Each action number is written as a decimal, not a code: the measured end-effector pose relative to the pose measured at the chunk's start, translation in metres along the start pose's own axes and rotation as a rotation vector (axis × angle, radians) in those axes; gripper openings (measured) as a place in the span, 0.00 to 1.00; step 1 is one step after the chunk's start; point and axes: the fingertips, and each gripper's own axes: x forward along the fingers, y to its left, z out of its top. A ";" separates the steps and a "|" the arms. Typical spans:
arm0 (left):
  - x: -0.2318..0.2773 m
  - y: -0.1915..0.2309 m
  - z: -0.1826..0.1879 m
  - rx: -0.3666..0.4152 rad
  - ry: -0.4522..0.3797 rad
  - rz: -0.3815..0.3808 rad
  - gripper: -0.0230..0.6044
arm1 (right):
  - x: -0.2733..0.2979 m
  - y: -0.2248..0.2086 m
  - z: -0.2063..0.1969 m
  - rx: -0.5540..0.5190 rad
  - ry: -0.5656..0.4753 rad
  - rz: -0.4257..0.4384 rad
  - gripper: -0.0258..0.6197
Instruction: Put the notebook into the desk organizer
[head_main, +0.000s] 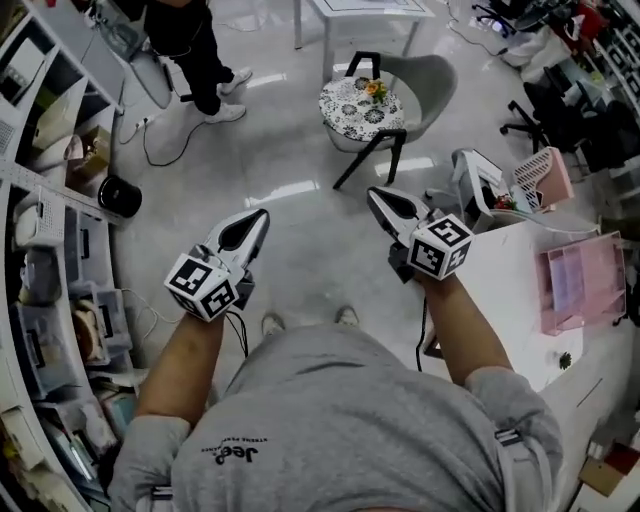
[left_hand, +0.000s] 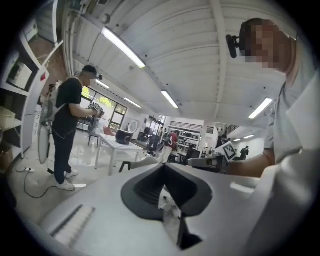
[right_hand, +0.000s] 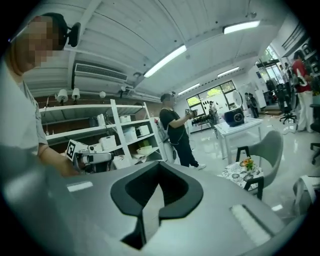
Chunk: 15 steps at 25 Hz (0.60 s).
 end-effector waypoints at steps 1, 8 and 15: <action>-0.016 0.011 0.001 -0.001 -0.008 0.026 0.13 | 0.015 0.013 -0.001 -0.006 0.008 0.019 0.04; -0.107 0.069 0.003 0.003 -0.040 0.173 0.13 | 0.092 0.085 -0.012 -0.037 0.069 0.133 0.04; -0.148 0.078 0.014 0.010 -0.080 0.223 0.13 | 0.116 0.117 -0.013 -0.053 0.112 0.194 0.04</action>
